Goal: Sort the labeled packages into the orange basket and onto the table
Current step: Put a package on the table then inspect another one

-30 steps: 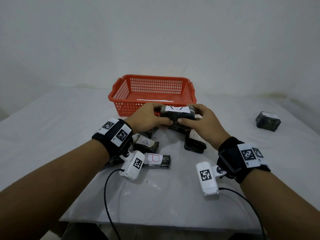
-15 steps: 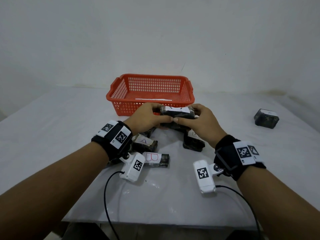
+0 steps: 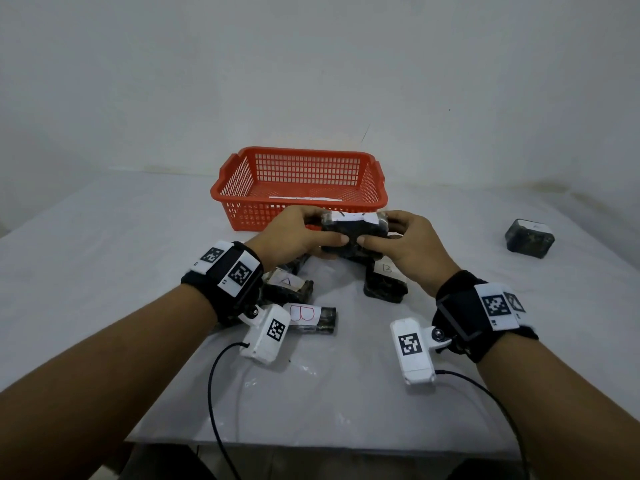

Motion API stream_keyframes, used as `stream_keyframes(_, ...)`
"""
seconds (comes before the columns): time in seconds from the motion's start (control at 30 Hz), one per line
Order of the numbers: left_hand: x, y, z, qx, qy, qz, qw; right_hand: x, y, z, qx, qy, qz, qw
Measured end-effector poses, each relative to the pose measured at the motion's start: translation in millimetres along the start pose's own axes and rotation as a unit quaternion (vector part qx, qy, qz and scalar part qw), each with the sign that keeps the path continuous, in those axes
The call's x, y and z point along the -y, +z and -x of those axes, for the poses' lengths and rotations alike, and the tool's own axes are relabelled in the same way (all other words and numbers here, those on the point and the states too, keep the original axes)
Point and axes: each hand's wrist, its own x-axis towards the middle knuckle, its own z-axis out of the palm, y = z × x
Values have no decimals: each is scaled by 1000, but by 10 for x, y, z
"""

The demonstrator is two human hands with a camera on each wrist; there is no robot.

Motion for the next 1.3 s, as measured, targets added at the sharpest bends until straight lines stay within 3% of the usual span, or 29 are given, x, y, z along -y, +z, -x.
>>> stream_keyframes(0.2, 21, -3, -12, -59, 30, -53, 996, 17, -1, 11, 17, -2, -19, 1000)
stream_keyframes(0.3, 13, -34, -2, -34, 34, -58, 997, 10, -2, 20, 13, -5, -33, 999)
stream_keyframes(0.43, 5, -26, 29, 2, 11, 18, 1000, 6, -7, 25, 6, -10, -61, 998)
stream_keyframes(0.53, 14, -31, 31, -30, 18, -5, 999, 37, -15, 39, 30, -8, -60, 998)
stream_keyframes(0.73, 6, 0, 36, -26, 27, 1, 999, 30, 20, -5, 66, 96, -150, 982)
stream_keyframes(0.97, -8, 21, 40, -23, 13, 27, 999, 51, 4, -15, 24, 56, -159, 985)
stream_keyframes(1.13, 14, 34, 37, -79, 49, -11, 996, 69, 3, 6, 61, 67, -161, 983)
stream_keyframes(1.3, 30, 32, 65, -60, 44, 23, 997, 26, -12, 36, 65, 59, -137, 987)
